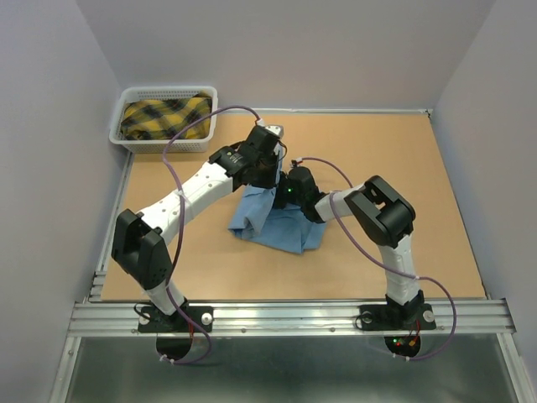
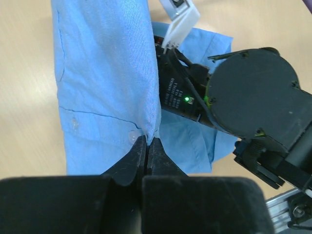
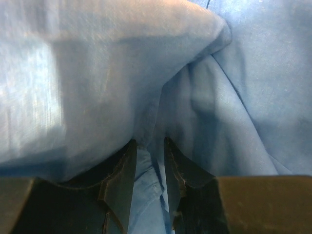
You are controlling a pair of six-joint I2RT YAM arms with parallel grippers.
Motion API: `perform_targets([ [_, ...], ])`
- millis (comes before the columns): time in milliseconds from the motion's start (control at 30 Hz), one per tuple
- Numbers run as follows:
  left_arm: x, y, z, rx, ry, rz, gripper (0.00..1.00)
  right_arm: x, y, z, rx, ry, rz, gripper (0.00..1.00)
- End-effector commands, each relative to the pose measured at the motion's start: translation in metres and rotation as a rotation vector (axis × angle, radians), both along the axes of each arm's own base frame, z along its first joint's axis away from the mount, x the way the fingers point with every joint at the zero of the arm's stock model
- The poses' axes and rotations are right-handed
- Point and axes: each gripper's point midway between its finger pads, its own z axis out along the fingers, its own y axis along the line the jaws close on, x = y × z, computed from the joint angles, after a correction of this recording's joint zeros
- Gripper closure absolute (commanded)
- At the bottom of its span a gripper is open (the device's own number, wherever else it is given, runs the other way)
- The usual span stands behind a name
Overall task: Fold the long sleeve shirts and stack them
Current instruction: Fold the shirt
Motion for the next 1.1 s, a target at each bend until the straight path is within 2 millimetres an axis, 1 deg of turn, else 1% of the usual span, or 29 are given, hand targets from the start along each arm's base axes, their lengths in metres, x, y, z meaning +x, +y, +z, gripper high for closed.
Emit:
perform_targets([
  [0, -0.007, -0.024, 0.005, -0.049, -0.030, -0.092, 1.00, 0.010, 0.023, 0.038, 0.107, -0.116, 0.035, 0.65],
  [33, -0.008, -0.026, -0.001, -0.042, -0.020, -0.096, 1.00, 0.011, 0.022, 0.038, 0.105, -0.116, 0.030, 0.65],
  [67, -0.013, -0.033, -0.005, -0.058, 0.002, -0.122, 1.00, 0.010, 0.021, 0.035, 0.100, -0.113, 0.028, 0.65],
  [100, -0.016, -0.039, -0.007, -0.068, 0.007, -0.131, 1.00, 0.010, 0.021, 0.033, 0.096, -0.113, 0.027, 0.65],
  [133, -0.018, -0.043, -0.015, -0.065, 0.024, -0.138, 1.00, 0.009, 0.020, 0.032, 0.092, -0.112, 0.030, 0.65],
  [200, -0.023, -0.054, -0.021, -0.091, 0.044, -0.165, 1.00, 0.007, 0.019, 0.026, 0.079, -0.108, 0.032, 0.64],
  [267, -0.029, -0.056, -0.038, -0.087, 0.079, -0.171, 1.00, 0.005, 0.012, 0.020, 0.051, -0.115, 0.016, 0.64],
  [300, -0.028, -0.057, -0.038, -0.091, 0.077, -0.173, 1.00, 0.004, 0.010, 0.017, 0.044, -0.110, 0.011, 0.64],
  [333, -0.031, -0.055, -0.047, -0.084, 0.093, -0.170, 1.00, 0.004, 0.008, 0.016, 0.033, -0.119, 0.008, 0.64],
  [433, -0.037, -0.055, -0.057, -0.099, 0.109, -0.182, 1.00, 0.001, 0.002, 0.008, 0.010, -0.114, -0.001, 0.61],
  [467, -0.037, -0.058, -0.056, -0.116, 0.104, -0.187, 1.00, 0.001, 0.000, 0.006, 0.004, -0.113, -0.005, 0.60],
  [533, -0.040, -0.054, -0.061, -0.114, 0.104, -0.182, 1.00, -0.001, -0.004, 0.001, -0.009, -0.107, -0.010, 0.58],
  [567, -0.038, -0.054, -0.055, -0.123, 0.081, -0.179, 1.00, 0.000, -0.006, 0.001, -0.012, -0.108, -0.016, 0.57],
  [600, -0.038, -0.052, -0.055, -0.123, 0.075, -0.176, 1.00, -0.002, -0.009, 0.000, -0.021, -0.110, -0.017, 0.54],
  [667, -0.035, -0.049, -0.046, -0.125, 0.041, -0.168, 1.00, 0.000, -0.015, 0.001, -0.033, -0.121, -0.035, 0.49],
  [700, -0.034, -0.049, -0.044, -0.124, 0.032, -0.168, 1.00, 0.000, -0.018, 0.001, -0.038, -0.124, -0.041, 0.48],
  [733, -0.033, -0.049, -0.038, -0.133, 0.015, -0.165, 1.00, 0.002, -0.022, 0.003, -0.045, -0.133, -0.053, 0.46],
  [900, -0.023, -0.046, -0.022, -0.147, -0.037, -0.139, 1.00, 0.000, -0.038, 0.017, -0.078, -0.183, -0.090, 0.35],
  [1000, -0.020, -0.046, -0.019, -0.160, -0.055, -0.131, 1.00, 0.002, -0.046, 0.023, -0.097, -0.205, -0.110, 0.33],
  [1067, -0.021, -0.048, -0.018, -0.170, -0.056, -0.138, 1.00, 0.003, -0.048, 0.022, -0.108, -0.210, -0.109, 0.33],
])
